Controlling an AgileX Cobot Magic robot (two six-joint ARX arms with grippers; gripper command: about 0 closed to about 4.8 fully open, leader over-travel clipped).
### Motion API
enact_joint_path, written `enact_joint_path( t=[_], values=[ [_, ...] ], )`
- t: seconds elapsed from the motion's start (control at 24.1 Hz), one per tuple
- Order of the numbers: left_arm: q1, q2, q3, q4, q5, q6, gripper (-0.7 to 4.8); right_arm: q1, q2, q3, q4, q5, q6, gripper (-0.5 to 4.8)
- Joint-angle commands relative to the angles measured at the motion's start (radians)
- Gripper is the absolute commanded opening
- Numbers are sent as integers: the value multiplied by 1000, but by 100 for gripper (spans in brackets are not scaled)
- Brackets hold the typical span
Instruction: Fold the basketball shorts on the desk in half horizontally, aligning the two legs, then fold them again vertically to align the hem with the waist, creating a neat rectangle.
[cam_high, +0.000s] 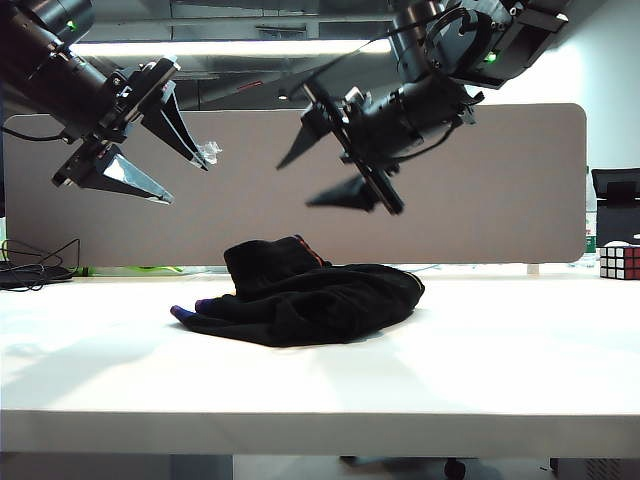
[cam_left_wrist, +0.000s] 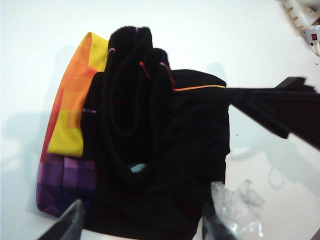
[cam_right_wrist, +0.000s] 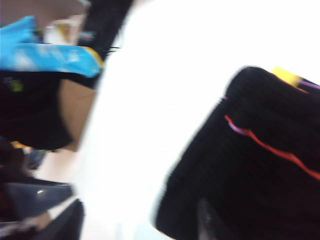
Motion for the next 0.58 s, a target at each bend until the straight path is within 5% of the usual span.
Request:
enact_joint_path(
  t=[0.04,0.25,0.46,0.58],
  values=[
    [2,-6,3,6,-1,7,295,13,-5,8,176,-89,52,306],
    [2,-16,3,-7,5,43,295,9,-14,7,137,-175,54,302],
    [4,-163,-43,-50,-26,123,166,9,-100,6,40,-213,-88,-11],
    [4,-356,-167,-34,-100,118,111,-5,-225,5,-185,-163,-306,-9]
  ],
)
